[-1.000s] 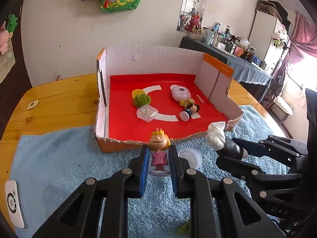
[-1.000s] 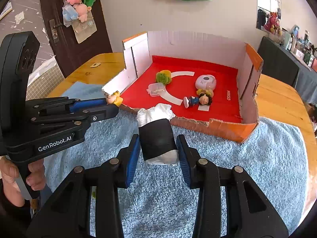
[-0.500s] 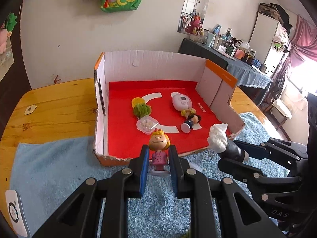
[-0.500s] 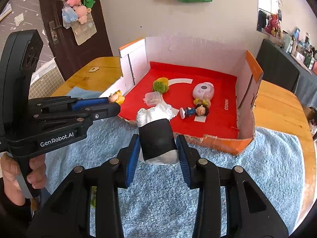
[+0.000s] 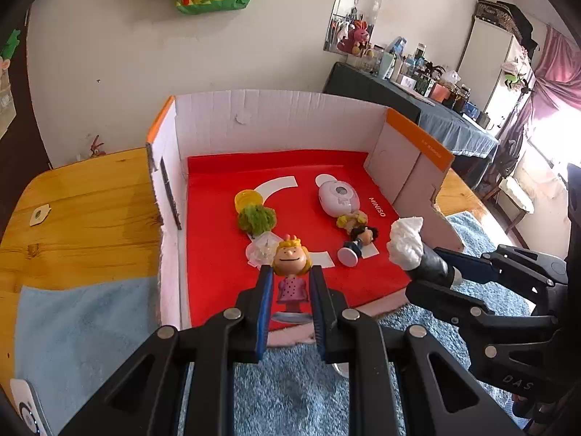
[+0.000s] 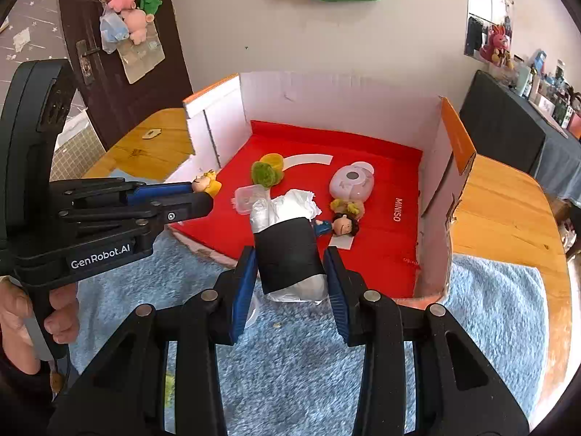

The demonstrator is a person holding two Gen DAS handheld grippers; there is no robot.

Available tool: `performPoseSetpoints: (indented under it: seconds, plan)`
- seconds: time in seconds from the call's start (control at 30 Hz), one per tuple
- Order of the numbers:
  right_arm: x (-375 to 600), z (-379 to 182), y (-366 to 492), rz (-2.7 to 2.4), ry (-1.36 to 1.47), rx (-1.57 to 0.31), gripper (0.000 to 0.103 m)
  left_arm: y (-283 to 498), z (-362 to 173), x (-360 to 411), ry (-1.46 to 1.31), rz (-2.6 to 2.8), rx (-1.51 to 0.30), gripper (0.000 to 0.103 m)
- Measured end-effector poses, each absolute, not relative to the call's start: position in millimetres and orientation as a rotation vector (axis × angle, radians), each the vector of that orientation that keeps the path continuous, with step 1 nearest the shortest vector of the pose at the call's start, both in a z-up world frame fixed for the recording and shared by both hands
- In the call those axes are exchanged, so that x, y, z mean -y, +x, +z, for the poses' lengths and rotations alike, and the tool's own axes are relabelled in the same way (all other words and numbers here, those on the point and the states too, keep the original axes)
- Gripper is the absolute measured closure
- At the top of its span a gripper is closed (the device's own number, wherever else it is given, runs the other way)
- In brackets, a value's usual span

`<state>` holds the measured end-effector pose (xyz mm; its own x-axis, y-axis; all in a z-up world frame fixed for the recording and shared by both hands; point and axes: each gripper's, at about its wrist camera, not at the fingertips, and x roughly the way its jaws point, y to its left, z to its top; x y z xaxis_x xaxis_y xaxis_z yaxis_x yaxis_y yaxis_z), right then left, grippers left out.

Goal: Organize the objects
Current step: 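Lift the figurine and cup and carry both over the red mat in the box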

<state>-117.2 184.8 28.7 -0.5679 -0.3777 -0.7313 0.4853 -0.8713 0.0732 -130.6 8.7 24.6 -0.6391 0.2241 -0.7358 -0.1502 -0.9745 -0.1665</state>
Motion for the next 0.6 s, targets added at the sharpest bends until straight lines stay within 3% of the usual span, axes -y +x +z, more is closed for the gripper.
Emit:
performPoseSetpoints:
  seconds: [0.6]
  plan:
    - [-170, 1, -155, -2.318, 1.169, -0.177, 0.067, -161, -8, -11, -1.329, 2.586, 0.121, 0.082]
